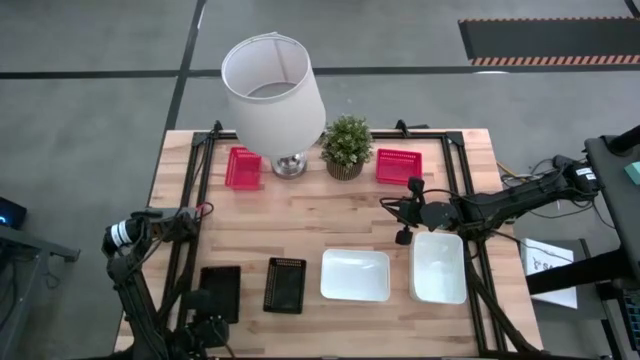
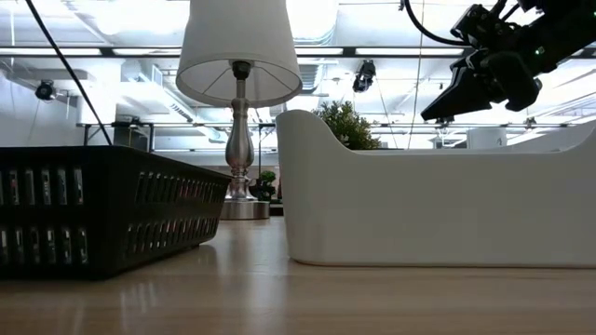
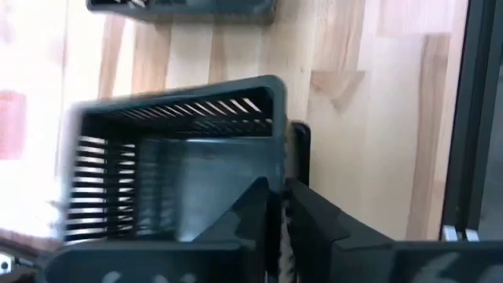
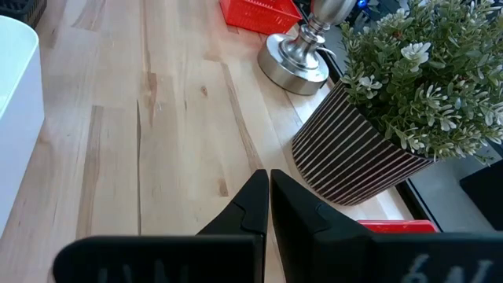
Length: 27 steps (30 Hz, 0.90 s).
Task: Stack baskets by color
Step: Stack the top black bin on the bottom left black bin
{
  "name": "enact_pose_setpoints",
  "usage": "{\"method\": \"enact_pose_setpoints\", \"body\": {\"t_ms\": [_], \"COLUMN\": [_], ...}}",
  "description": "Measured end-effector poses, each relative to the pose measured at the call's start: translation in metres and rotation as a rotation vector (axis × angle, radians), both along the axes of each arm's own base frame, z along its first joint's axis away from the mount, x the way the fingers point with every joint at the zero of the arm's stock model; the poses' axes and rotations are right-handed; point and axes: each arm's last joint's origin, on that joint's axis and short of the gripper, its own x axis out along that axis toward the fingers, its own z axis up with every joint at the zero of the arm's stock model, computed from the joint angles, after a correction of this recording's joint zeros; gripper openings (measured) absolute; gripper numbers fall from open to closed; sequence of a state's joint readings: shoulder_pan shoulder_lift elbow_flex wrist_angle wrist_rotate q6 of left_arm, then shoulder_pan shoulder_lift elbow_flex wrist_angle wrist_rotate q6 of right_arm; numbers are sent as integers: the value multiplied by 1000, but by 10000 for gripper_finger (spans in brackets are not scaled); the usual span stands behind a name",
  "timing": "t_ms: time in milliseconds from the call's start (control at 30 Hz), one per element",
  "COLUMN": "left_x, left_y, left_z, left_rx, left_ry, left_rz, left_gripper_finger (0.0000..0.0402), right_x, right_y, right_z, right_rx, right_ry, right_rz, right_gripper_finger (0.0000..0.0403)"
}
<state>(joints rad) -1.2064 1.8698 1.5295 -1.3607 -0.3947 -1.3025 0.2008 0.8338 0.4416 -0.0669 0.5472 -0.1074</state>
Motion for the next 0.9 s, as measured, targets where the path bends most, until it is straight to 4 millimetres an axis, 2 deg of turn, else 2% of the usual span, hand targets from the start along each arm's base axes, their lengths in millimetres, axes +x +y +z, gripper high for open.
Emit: {"method": "enact_pose_setpoints", "body": {"t_ms": [233, 433, 733, 900], "left_x": [-2, 0, 12, 11], "left_y": [0, 0, 13, 18], "left_z": [0, 6, 45, 42], "left_rx": [-8, -30, -159, -133], "left_ry": [46, 39, -8, 3], "left_rz": [6, 10, 55, 32], "left_gripper_finger": [90, 113, 109, 56], "right_x": [0, 0, 0, 0], "right_y": [0, 0, 0, 0], "right_z": [0, 0, 0, 0], "right_rx": [1, 1, 4, 5], "right_ry": [0, -1, 0, 1], "right_rz": [0, -1, 2, 2], "right_gripper_finger": [9, 9, 9, 9]}}
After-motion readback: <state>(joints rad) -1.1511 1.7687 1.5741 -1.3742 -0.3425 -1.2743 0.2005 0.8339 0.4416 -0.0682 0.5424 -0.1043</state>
